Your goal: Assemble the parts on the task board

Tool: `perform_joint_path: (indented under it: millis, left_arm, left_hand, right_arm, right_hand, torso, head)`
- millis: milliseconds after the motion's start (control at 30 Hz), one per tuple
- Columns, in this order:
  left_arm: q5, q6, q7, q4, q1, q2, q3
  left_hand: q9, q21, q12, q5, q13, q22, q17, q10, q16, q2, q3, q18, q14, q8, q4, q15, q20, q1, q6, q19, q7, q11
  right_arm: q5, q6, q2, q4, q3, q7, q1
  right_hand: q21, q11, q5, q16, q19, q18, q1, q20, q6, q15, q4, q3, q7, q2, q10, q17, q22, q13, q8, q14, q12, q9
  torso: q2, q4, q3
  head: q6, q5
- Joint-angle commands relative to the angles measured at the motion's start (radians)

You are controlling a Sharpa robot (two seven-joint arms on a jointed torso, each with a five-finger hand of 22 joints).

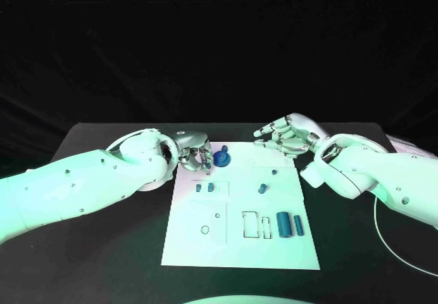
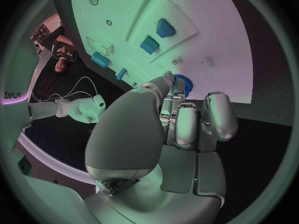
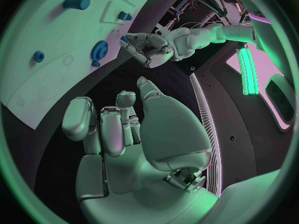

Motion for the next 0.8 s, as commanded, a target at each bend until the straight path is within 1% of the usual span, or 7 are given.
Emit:
perform_joint_path:
  millis: [33, 133, 233, 467, 800]
  left_arm:
    - [0.044, 0.029, -0.004, 0.003, 0.000, -0.005, 0.000]
    - [0.047, 0.034, -0.007, 0.004, 0.000, -0.010, 0.000]
    - [0.048, 0.038, -0.010, 0.000, -0.001, -0.011, -0.002]
    - [0.046, 0.046, -0.011, -0.015, -0.008, 0.001, -0.011]
    - [0.039, 0.050, -0.007, -0.030, -0.016, 0.014, -0.014]
  left_hand:
    - [-0.001, 0.005, -0.005, 0.002, -0.001, 0.028, -0.001, 0.005, 0.001, -0.001, 0.005, -0.011, 0.025, -0.006, 0.000, -0.004, 0.000, -0.012, 0.007, 0.009, -0.001, 0.003]
    - [-0.001, 0.005, -0.005, 0.002, -0.001, 0.028, -0.001, 0.005, 0.001, -0.001, 0.005, -0.011, 0.025, -0.006, 0.000, -0.004, 0.000, -0.012, 0.007, 0.009, -0.001, 0.003]
    - [-0.001, 0.006, -0.006, 0.002, -0.001, 0.029, -0.001, 0.005, 0.002, -0.002, 0.006, -0.011, 0.025, -0.007, 0.000, -0.003, 0.000, -0.013, 0.007, 0.009, -0.001, 0.003]
    - [-0.001, 0.006, -0.006, 0.002, -0.001, 0.029, -0.001, 0.005, 0.002, -0.002, 0.006, -0.011, 0.025, -0.007, 0.000, -0.003, 0.000, -0.013, 0.007, 0.009, -0.001, 0.003]
    - [-0.003, 0.004, -0.010, 0.002, -0.001, 0.028, 0.002, 0.006, 0.003, -0.002, 0.010, -0.011, 0.025, -0.009, -0.003, -0.003, 0.000, -0.014, 0.007, 0.008, 0.000, 0.003]
  right_arm:
    - [-0.003, 0.014, 0.002, 0.000, 0.000, 0.006, -0.001]
    - [-0.003, 0.014, 0.002, 0.000, 0.000, 0.006, -0.001]
    - [-0.003, 0.014, 0.002, 0.000, 0.000, 0.006, -0.002]
    - [-0.003, 0.014, 0.003, -0.001, 0.000, 0.006, -0.002]
    - [-0.003, 0.014, 0.004, -0.001, 0.000, 0.007, -0.002]
  right_hand:
    - [-0.003, -0.003, 0.007, -0.006, -0.006, 0.012, 0.001, 0.000, 0.000, 0.002, 0.005, 0.001, -0.001, 0.009, -0.001, 0.000, -0.001, 0.002, 0.004, 0.043, 0.004, 0.001]
    - [-0.003, -0.003, 0.007, -0.006, -0.006, 0.012, 0.001, 0.000, 0.000, 0.002, 0.005, 0.001, -0.001, 0.009, -0.001, 0.000, -0.001, 0.002, 0.004, 0.043, 0.004, 0.001]
    - [-0.003, -0.003, 0.007, -0.006, -0.006, 0.012, 0.001, 0.000, 0.000, 0.002, 0.005, 0.001, -0.001, 0.009, -0.001, 0.000, -0.001, 0.002, 0.004, 0.043, 0.004, 0.001]
    - [-0.003, -0.003, 0.007, -0.006, -0.006, 0.012, 0.001, 0.000, 0.000, 0.002, 0.005, 0.001, -0.001, 0.009, -0.001, 0.000, -0.001, 0.002, 0.004, 0.043, 0.004, 0.001]
    - [-0.003, -0.003, 0.007, -0.006, -0.006, 0.012, 0.001, 0.000, 0.000, 0.002, 0.005, 0.001, -0.001, 0.009, -0.001, 0.000, -0.001, 0.002, 0.004, 0.043, 0.004, 0.001]
  torso:
    - [0.000, -0.0027, -0.0001]
    - [0.000, -0.0032, -0.0002]
    - [0.001, -0.0019, 0.0001]
    - [0.002, -0.0020, -0.0005]
    - [0.001, -0.0019, -0.0003]
  head:
    - [0.001, 0.004]
    - [0.000, 0.004]
    - [-0.001, 0.005]
    - [-0.003, 0.005]
    - [-0.006, 0.005]
